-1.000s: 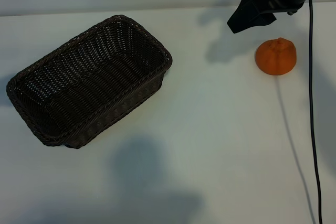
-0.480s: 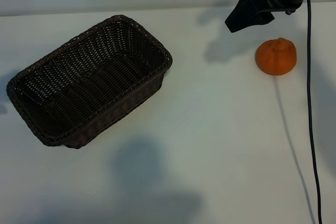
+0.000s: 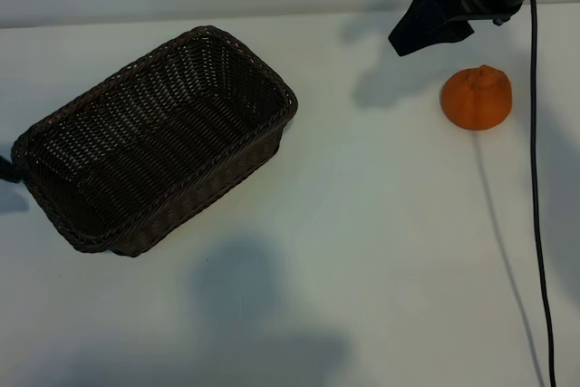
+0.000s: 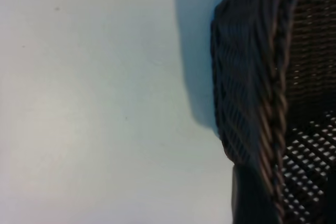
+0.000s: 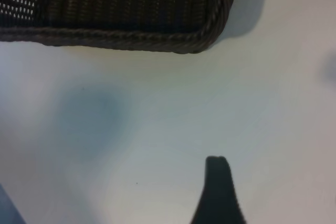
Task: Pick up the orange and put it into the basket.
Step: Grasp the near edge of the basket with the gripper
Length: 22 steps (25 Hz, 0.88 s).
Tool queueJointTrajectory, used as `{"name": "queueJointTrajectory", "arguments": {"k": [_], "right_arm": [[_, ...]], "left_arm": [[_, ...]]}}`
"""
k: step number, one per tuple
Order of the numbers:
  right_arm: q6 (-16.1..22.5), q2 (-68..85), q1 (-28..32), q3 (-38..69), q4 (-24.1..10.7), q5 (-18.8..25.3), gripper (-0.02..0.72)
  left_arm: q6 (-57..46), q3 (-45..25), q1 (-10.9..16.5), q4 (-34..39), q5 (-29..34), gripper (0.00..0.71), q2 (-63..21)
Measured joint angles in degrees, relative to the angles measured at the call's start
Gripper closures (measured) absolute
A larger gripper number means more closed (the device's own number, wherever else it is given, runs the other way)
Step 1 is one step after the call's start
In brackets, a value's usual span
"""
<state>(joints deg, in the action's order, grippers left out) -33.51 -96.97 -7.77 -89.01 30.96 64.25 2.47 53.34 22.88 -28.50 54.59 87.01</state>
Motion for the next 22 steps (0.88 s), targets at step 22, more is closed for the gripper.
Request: {"name": "queueJointTrajectory", "arguments": {"k": [22], "right_arm": [[0.0,0.0,0.0,0.0,0.0,-0.5,0.199]], "left_arm": [[-0.9,-0.3,-6.0,-2.4,-1.7,0.321,4.1]]}}
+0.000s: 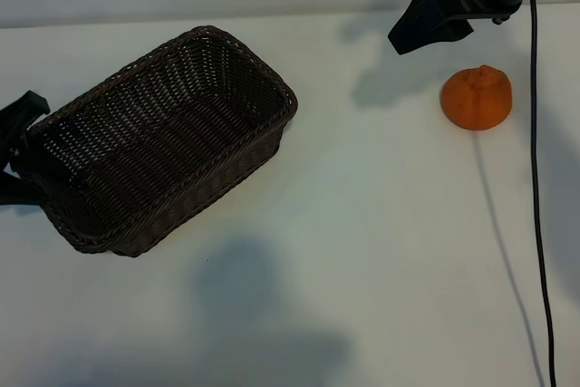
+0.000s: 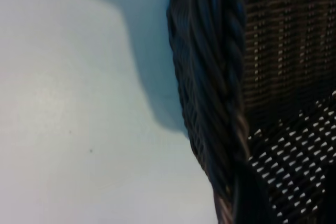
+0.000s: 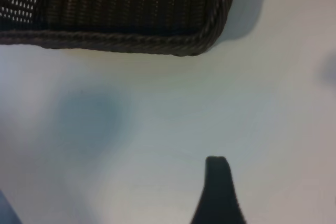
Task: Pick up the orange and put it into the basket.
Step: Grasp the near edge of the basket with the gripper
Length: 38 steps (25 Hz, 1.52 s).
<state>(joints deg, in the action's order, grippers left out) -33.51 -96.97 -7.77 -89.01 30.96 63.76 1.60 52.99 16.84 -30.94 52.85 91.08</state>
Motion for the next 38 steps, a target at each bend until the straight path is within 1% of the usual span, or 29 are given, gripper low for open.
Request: {"name": "queueJointTrajectory", "arguments": {"k": [5,14,16,20,25,32,38], "right_arm": [[0.0,0.0,0.0,0.0,0.0,-0.2,0.199],[0.0,0.0,0.0,0.0,0.0,-0.4,0.199],[0.0,0.0,0.0,0.0,0.0,-0.4,0.199],[0.0,0.0,0.0,0.0,0.0,-0.4,0.199],[0.0,0.0,0.0,0.0,0.0,-0.4,0.199],[0.0,0.0,0.0,0.0,0.0,-0.4,0.199],[0.0,0.0,0.0,0.0,0.0,-0.4,0.199]], "left_arm": [[-2.9,0.0,0.0,3.7,1.8,0.321,0.0],[-4.0,0.8,0.0,4.2,1.5,0.321,0.1],[-5.0,0.9,0.0,5.4,2.1,0.321,0.1],[-6.7,0.9,0.0,7.8,1.1,0.321,0.1],[-7.1,0.9,0.0,7.8,-2.3,0.321,0.1],[-7.4,0.9,0.0,7.5,-3.2,0.321,0.1],[-7.6,0.9,0.0,5.9,-4.1,0.321,0.1]]}}
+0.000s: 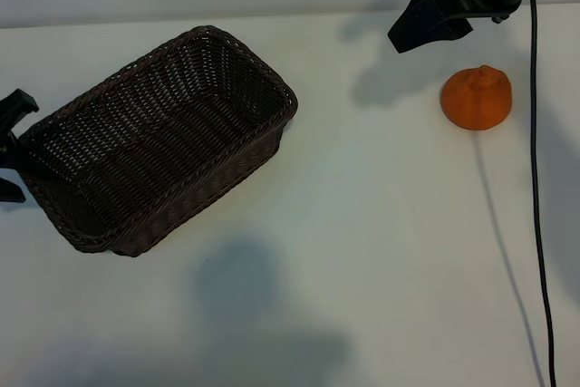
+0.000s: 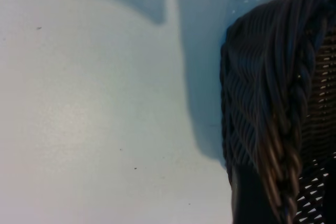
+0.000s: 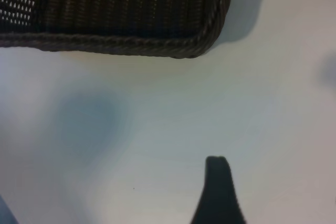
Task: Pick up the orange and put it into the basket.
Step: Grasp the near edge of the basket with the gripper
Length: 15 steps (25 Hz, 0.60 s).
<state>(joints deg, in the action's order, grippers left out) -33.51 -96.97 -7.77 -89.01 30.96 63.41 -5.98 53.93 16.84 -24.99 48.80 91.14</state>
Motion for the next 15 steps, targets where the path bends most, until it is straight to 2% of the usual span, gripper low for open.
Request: {"name": "queueJointTrajectory", "arguments": {"k": [10,15], "right_arm": [[0.0,0.0,0.0,0.0,0.0,0.0,0.199],[0.0,0.0,0.0,0.0,0.0,0.0,0.199]], "left_arm": [[0.0,-1.1,0.0,-0.6,-1.0,0.321,0.1],[0.0,-2.4,-0.5,-0.7,-2.7,0.321,3.2]]}}
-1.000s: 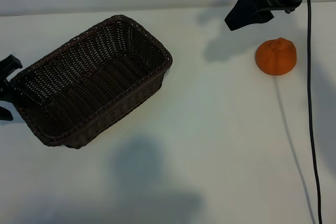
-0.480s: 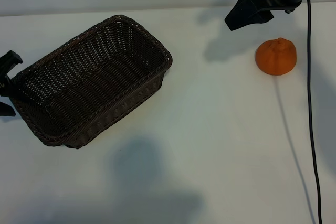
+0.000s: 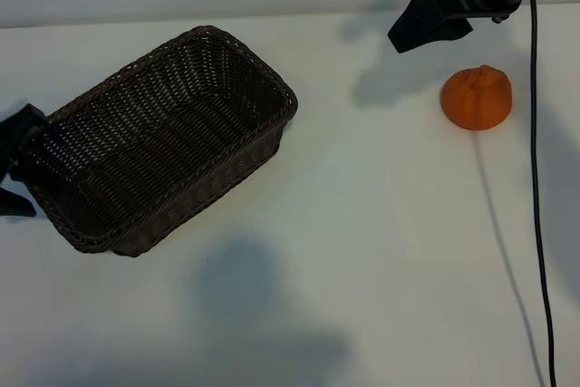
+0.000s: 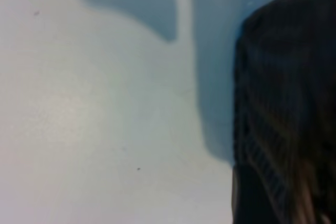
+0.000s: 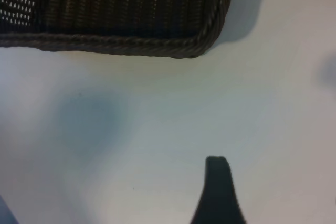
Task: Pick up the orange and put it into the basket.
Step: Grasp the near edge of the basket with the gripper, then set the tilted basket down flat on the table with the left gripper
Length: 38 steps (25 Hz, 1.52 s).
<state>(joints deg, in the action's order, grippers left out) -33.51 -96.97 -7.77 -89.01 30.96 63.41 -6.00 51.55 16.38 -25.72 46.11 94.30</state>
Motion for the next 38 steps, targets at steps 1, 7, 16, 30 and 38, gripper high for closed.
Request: {"name": "queueJointTrajectory", "arguments": {"k": [1,7,16,30,38], "right_arm": [[0.0,0.0,0.0,0.0,0.0,0.0,0.199],[0.0,0.0,0.0,0.0,0.0,0.0,0.199],[0.0,0.0,0.0,0.0,0.0,-0.2,0.199],[0.0,0.0,0.0,0.0,0.0,-0.7,0.199],[0.0,0.0,0.0,0.0,0.0,-0.7,0.199]], "left_arm": [[0.0,0.0,-0.4,0.0,-0.7,0.321,0.6],[0.2,-0.1,-4.4,-1.6,-5.4,0.321,5.7],[0.4,-0.1,-5.0,-2.7,-6.6,0.384,8.2],[5.5,1.4,-5.0,-3.2,-1.4,0.559,8.1],[5.6,10.0,-5.0,-2.7,9.6,0.559,7.1]]}}
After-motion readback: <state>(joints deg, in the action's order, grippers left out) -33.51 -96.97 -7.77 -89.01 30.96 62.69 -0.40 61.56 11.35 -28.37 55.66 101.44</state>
